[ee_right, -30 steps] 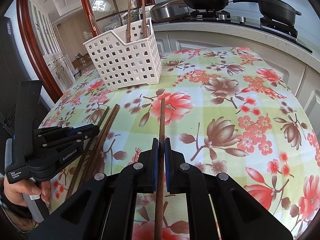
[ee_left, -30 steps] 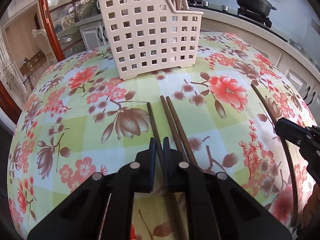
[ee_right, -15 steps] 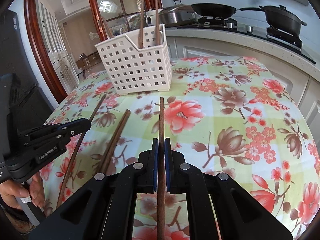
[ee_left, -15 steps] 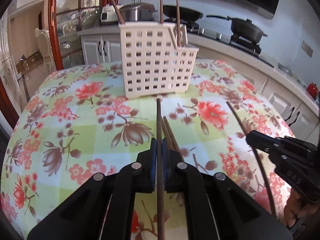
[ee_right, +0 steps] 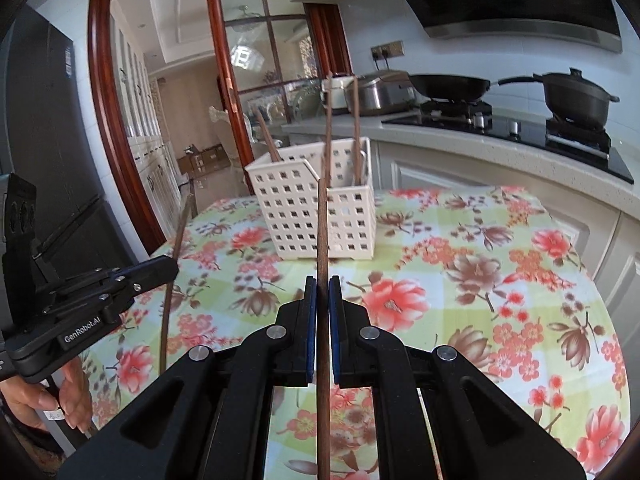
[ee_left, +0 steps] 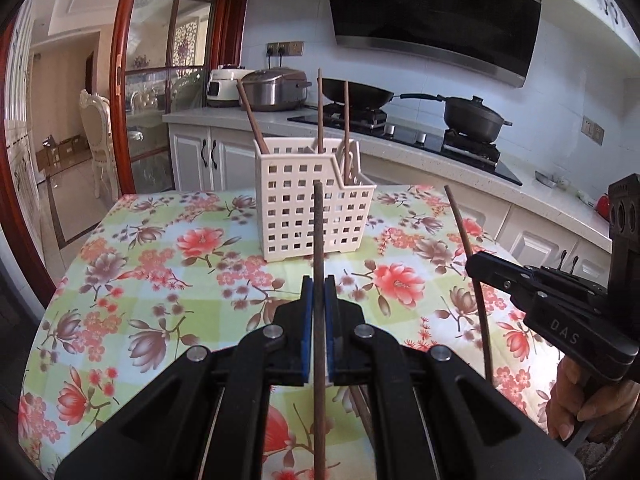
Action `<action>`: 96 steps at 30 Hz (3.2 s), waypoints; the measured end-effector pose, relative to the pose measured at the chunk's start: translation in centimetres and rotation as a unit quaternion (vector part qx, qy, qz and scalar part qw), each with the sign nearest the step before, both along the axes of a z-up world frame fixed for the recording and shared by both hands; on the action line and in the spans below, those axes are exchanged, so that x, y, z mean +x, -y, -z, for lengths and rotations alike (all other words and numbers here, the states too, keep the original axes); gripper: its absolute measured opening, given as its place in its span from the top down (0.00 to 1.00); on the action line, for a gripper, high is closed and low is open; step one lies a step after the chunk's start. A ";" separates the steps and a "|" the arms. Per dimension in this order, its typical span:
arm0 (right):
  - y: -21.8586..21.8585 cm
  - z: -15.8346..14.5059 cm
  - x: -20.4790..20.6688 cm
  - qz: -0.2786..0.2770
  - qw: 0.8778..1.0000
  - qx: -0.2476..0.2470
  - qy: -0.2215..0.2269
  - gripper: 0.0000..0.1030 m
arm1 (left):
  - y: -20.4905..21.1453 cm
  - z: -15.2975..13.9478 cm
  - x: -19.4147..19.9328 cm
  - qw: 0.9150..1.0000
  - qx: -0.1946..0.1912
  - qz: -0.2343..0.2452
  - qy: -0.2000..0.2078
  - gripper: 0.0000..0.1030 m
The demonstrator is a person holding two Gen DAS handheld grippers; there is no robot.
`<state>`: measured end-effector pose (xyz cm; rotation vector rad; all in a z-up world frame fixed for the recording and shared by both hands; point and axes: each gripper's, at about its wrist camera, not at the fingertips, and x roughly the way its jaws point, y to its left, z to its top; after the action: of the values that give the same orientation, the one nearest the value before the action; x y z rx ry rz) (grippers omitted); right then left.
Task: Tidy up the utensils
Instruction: 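Lift both chopsticks upright and carry them toward the white caddy, then lower both chopsticks into the caddy and open both tools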
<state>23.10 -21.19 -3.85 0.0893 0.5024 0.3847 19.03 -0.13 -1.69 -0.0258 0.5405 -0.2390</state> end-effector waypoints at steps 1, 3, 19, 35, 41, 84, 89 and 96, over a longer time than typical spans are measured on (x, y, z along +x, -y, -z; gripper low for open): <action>-0.1 -0.3 -0.3 -0.003 1.000 0.001 0.008 0.94 | 0.1 -0.2 -0.3 1.000 0.002 0.001 0.005 0.95; -0.2 -0.8 -0.7 -0.008 1.000 0.003 0.021 0.94 | 0.0 -0.4 -0.8 1.000 0.002 0.003 0.012 0.95; -1.2 -2.8 -2.8 -0.036 0.997 0.009 0.067 0.94 | -0.5 -2.7 -4.4 0.997 -0.004 0.021 0.067 0.95; -1.6 -4.3 -4.6 -0.038 0.994 -0.001 0.100 0.94 | -0.5 -4.2 -5.6 0.996 0.004 0.017 0.091 0.95; -2.1 -5.0 -4.5 -0.042 0.993 -0.006 0.108 0.94 | 0.0 -4.8 -5.4 0.995 0.011 0.025 0.099 0.95; -3.4 -15.5 18.2 -0.016 0.993 -0.030 0.115 0.94 | -0.8 -18.1 18.6 0.990 0.007 -0.014 0.143 0.95; -4.1 -13.2 20.0 -0.027 0.996 -0.044 0.074 0.94 | -0.8 -15.8 20.2 0.994 0.014 -0.011 0.112 0.95; -5.4 -10.2 21.4 -0.029 0.997 -0.073 0.025 0.94 | -1.4 -11.5 21.6 0.998 0.021 -0.017 0.050 0.95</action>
<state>44.49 -15.74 6.33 -0.0761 0.4824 0.4058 40.68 1.28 9.80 0.0176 0.4449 -0.1957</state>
